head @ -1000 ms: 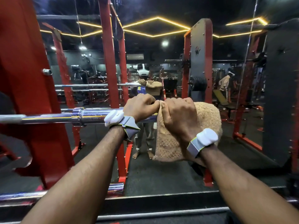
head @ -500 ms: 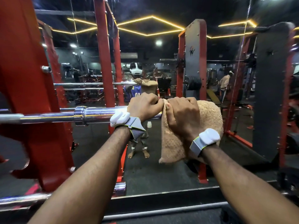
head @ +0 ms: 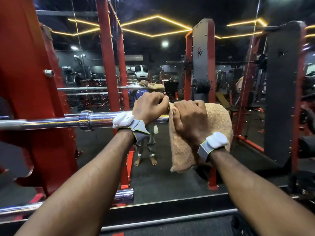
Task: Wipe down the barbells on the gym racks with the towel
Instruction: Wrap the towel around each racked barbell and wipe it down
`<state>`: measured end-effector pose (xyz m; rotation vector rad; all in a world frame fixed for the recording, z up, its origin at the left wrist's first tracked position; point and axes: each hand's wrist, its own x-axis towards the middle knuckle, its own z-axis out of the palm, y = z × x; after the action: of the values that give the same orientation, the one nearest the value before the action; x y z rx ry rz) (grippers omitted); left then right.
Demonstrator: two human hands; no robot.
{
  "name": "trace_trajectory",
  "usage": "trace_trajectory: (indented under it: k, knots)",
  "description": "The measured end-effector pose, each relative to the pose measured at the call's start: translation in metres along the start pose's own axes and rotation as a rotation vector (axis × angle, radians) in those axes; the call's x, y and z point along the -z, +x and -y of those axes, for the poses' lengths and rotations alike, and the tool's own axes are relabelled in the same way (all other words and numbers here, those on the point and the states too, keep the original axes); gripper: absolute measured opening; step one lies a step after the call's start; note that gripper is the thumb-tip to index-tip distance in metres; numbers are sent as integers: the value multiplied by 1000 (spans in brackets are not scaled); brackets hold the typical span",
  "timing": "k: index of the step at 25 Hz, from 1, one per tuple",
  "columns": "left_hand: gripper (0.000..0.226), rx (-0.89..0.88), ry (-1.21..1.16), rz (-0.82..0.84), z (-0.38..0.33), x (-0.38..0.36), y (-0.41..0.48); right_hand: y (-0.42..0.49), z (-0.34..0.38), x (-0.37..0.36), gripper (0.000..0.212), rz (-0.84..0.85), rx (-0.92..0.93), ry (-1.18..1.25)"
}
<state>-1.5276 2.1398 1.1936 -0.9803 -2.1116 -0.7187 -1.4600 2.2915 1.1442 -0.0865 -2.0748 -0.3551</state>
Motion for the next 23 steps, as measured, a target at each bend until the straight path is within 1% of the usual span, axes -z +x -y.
trace_trajectory:
  k: [2, 5, 6, 7, 9, 11, 12, 13, 14, 15, 17, 18, 20, 22, 23]
  knots:
    - [40, -55, 66, -21, 4, 9, -1, 12, -3, 3, 39, 68, 29, 60]
    - [41, -83, 138, 1, 22, 26, -1, 42, -7, 18, 50, 335, -71, 179]
    - [42, -70, 149, 7, 31, 31, -3, 47, -8, 18, 50, 380, -104, 194]
    - [42, -51, 165, 14, 41, 34, -6, 45, -5, 18, 48, 367, -122, 181]
    - [42, -12, 198, 35, 55, 34, -11, 28, 12, 15, 42, 185, -117, 76]
    - [41, 14, 236, 39, 57, 28, -15, 12, 30, 10, 36, 62, -106, 71]
    - [43, 15, 261, 33, 55, 24, -14, 14, 30, 9, 35, 75, -67, 78]
    - [45, 20, 276, 24, 54, 23, -14, 22, 25, 10, 37, 124, -14, 105]
    - [47, 23, 280, 17, 55, 24, -14, 32, 19, 13, 41, 208, 10, 148]
    - [49, 24, 278, 9, 55, 24, -14, 41, 11, 18, 46, 292, 5, 197]
    - [50, 14, 273, -12, 55, 24, -18, 54, 1, 19, 49, 436, -85, 264]
    - [50, 7, 269, -20, 55, 24, -19, 55, 4, 19, 49, 416, -113, 222]
    - [49, 17, 258, -18, 54, 25, -18, 40, 31, 13, 46, 273, -100, 69]
    - [48, 21, 241, -10, 54, 26, -16, 24, 50, 8, 42, 103, -80, 92]
    - [48, 13, 231, -9, 55, 26, -16, 17, 46, 5, 41, 23, -27, 90]
